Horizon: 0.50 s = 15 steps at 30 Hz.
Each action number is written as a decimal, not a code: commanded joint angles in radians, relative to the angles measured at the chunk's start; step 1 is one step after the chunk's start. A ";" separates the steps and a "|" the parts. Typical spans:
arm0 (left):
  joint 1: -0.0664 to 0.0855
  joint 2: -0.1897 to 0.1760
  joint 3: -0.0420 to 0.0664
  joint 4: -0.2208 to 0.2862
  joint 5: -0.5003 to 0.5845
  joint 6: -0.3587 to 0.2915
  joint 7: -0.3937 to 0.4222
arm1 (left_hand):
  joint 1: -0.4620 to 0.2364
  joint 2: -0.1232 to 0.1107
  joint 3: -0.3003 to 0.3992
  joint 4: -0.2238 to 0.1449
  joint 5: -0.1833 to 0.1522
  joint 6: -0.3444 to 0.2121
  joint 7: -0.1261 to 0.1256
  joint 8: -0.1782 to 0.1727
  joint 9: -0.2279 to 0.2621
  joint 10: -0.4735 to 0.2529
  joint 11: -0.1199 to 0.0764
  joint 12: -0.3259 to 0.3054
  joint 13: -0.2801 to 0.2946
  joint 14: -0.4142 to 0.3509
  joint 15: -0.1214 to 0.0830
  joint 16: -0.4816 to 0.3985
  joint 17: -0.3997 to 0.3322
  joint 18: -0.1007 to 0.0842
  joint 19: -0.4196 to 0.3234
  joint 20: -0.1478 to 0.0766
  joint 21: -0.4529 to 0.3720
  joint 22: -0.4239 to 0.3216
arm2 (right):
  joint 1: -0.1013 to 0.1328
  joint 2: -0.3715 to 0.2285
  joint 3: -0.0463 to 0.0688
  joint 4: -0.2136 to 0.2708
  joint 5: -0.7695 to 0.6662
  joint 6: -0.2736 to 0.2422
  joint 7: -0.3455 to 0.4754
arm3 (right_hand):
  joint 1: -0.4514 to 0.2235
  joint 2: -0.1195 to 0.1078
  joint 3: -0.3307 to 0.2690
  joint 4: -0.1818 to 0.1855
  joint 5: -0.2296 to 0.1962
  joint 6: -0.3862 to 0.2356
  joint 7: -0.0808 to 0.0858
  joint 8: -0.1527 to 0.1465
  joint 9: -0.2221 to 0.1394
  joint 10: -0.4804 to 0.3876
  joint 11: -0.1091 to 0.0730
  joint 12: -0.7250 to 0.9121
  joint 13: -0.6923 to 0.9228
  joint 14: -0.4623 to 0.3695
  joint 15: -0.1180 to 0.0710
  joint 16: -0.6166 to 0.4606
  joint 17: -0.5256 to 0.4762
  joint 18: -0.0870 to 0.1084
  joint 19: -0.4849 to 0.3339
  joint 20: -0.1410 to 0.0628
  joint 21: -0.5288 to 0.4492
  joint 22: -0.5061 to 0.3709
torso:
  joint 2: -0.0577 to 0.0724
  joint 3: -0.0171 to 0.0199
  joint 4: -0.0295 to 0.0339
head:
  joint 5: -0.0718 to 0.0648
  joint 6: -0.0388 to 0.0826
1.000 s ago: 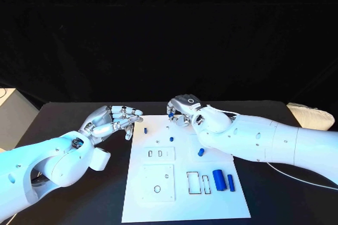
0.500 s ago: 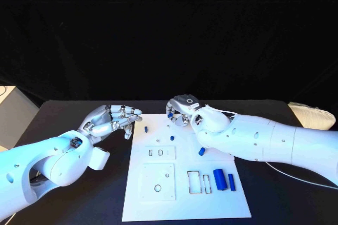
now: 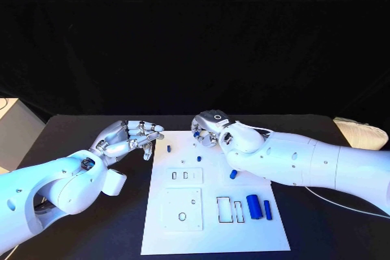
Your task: Assemble the parts on the task board
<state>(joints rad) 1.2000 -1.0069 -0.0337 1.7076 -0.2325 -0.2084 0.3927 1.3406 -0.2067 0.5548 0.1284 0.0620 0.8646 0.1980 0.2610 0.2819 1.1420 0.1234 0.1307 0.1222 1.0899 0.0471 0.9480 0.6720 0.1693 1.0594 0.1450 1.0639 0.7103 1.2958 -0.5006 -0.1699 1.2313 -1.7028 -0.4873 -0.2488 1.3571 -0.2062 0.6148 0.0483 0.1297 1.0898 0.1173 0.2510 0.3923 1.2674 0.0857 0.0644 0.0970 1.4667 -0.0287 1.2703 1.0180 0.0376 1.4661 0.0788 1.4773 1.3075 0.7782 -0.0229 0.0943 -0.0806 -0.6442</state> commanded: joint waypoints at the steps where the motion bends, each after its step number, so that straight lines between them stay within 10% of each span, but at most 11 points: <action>1: 0.002 0.000 0.001 0.005 -0.003 0.021 0.003 | -0.004 0.006 0.005 0.000 -0.002 -0.007 -0.003 0.001 0.001 -0.005 0.001 -0.006 0.001 0.002 0.004 0.003 0.001 -0.007 -0.006 0.000 0.003 0.001 | -0.004 0.004 -0.001 -0.007 -0.016 0.040 -0.015 | -0.003 0.012 -0.002 -0.003 0.000 -0.003 -0.001 0.002 0.002 0.042 -0.037 0.005 0.005 0.013 -0.002 0.001 -0.002 -0.005 0.038 -0.005 -0.007 0.124 | 0.002 -0.0013 -0.0002 | -0.002 -0.001; 15: 0.002 0.002 0.001 0.001 -0.003 0.027 0.001 | -0.004 0.006 0.005 0.000 -0.002 -0.007 -0.003 0.001 0.001 -0.005 0.001 -0.006 0.001 0.002 0.004 0.003 0.001 -0.007 -0.006 0.000 0.003 0.001 | -0.007 0.010 -0.002 -0.013 -0.017 0.056 -0.019 | -0.007 0.010 -0.002 -0.002 -0.002 -0.007 -0.001 0.000 0.004 0.040 -0.036 0.003 0.005 0.012 -0.001 -0.002 -0.009 -0.004 0.036 -0.004 -0.010 0.120 | 0.002 -0.0005 -0.0016 | -0.001 -0.007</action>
<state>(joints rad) 1.2005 -1.0066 -0.0337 1.7075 -0.2325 -0.2018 0.3903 1.3406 -0.2067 0.5548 0.1284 0.0620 0.8647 0.1980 0.2610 0.2818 1.1421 0.1234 0.1307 0.1221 1.0899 0.0471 0.9480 0.6719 0.1693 1.0594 0.1450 1.0639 0.7102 1.2963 -0.4911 -0.1669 1.2214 -1.7091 -0.4806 -0.2557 1.3530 -0.2020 0.6145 0.0484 0.1270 1.0837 0.1166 0.2505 0.3961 1.2674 0.0857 0.0605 0.1023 1.4668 -0.0285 1.2702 1.0103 0.0375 1.4662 0.0788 1.4733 1.3081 0.7808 -0.0234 0.0926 -0.0823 -0.6489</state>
